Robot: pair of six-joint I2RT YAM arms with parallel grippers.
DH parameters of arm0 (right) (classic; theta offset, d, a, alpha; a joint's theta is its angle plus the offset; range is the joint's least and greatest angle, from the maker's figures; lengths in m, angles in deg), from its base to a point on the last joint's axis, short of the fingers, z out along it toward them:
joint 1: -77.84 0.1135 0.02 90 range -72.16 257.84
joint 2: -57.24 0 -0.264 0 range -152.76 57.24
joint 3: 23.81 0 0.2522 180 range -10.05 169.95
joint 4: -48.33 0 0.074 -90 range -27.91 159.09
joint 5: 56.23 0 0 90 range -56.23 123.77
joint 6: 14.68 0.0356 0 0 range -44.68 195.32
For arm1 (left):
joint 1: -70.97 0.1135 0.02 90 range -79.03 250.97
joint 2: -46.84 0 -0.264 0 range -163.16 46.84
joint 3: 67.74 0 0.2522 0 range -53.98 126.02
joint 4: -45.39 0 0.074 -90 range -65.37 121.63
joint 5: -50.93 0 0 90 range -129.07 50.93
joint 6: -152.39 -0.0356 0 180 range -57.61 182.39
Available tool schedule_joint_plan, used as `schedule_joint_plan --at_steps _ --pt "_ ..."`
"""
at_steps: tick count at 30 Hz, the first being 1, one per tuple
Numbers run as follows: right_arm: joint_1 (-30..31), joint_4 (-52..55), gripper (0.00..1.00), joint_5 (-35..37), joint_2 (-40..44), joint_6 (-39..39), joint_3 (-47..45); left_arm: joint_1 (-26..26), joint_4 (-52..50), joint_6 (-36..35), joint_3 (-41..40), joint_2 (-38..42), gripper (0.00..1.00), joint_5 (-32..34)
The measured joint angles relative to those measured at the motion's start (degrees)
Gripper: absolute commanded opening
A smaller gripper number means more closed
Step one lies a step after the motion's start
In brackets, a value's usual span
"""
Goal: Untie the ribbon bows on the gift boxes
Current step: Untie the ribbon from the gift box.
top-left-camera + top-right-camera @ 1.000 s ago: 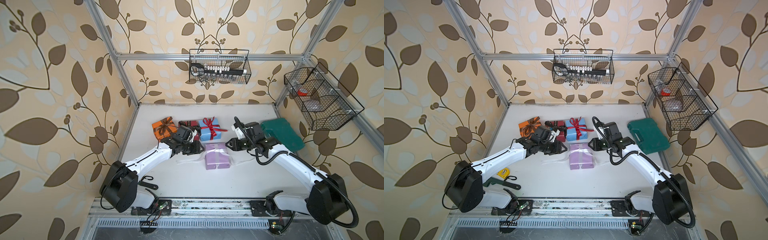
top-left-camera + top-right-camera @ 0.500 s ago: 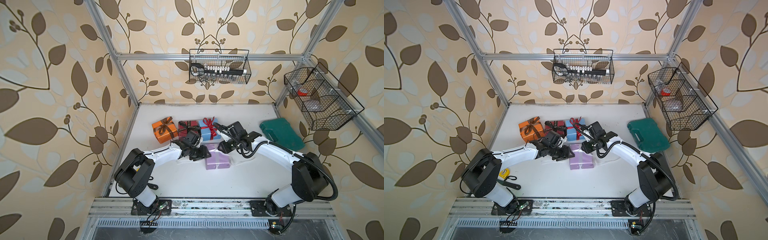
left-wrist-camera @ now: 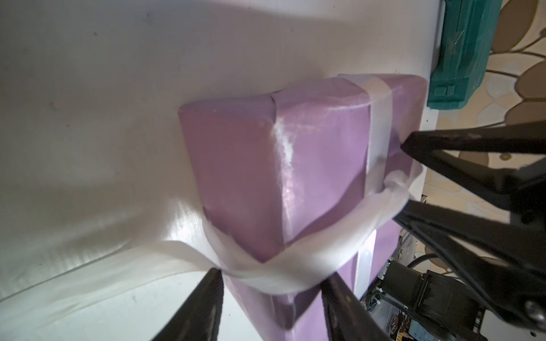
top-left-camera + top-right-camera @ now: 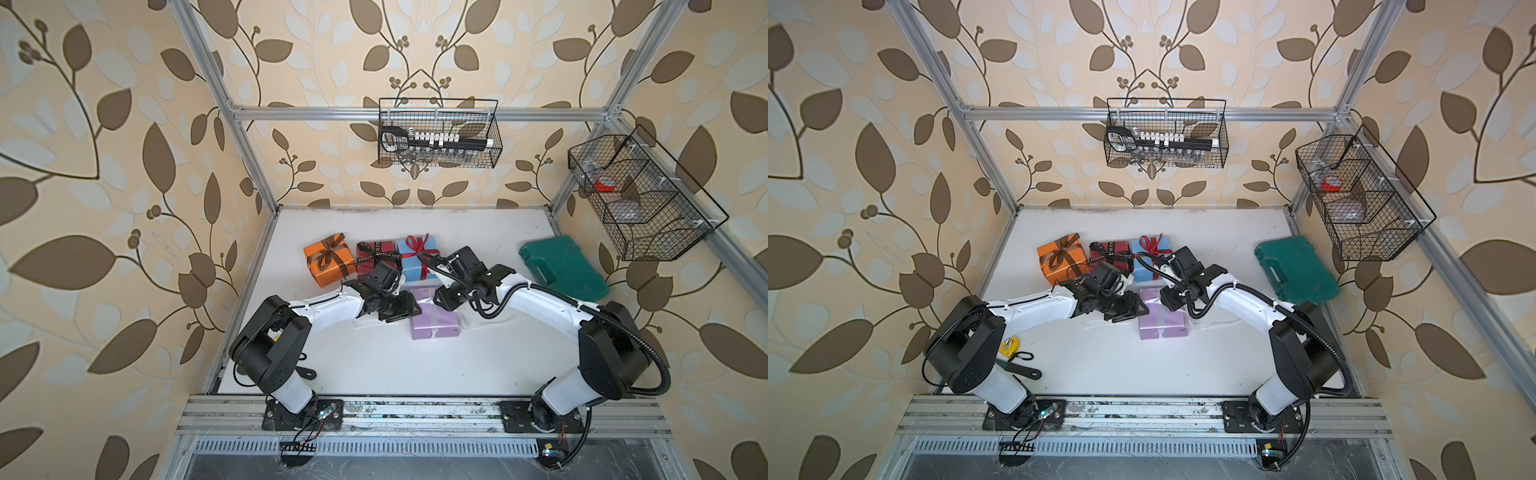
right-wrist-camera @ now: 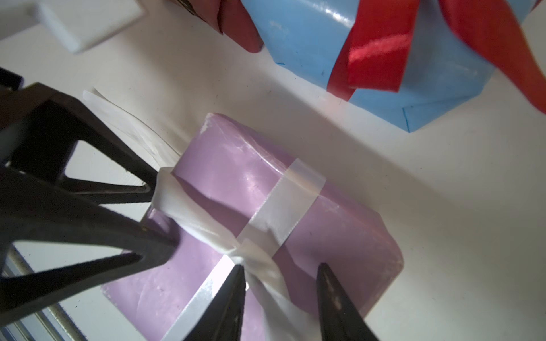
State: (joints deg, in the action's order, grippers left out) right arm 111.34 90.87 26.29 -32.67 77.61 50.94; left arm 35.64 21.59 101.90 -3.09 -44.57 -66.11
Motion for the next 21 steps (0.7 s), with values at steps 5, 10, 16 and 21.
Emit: schedule_joint_plan --at_steps 5,10,16,21 --pt "0.4 -0.2 0.40 0.1 1.8 0.0 -2.0 0.0 0.2 0.1 0.0 -0.2 0.55 -0.2" --pt "0.5 -0.6 0.31 0.2 1.8 0.2 -2.2 0.0 0.2 0.1 0.0 -0.2 0.55 -0.3" --pt "1.2 -0.7 0.07 1.0 1.8 0.8 -2.5 0.0 0.2 0.2 0.0 -0.2 0.55 -0.4" --pt "1.2 -0.7 0.00 2.2 2.9 2.7 -3.4 0.0 0.3 0.3 0.0 -0.4 0.55 -0.6"
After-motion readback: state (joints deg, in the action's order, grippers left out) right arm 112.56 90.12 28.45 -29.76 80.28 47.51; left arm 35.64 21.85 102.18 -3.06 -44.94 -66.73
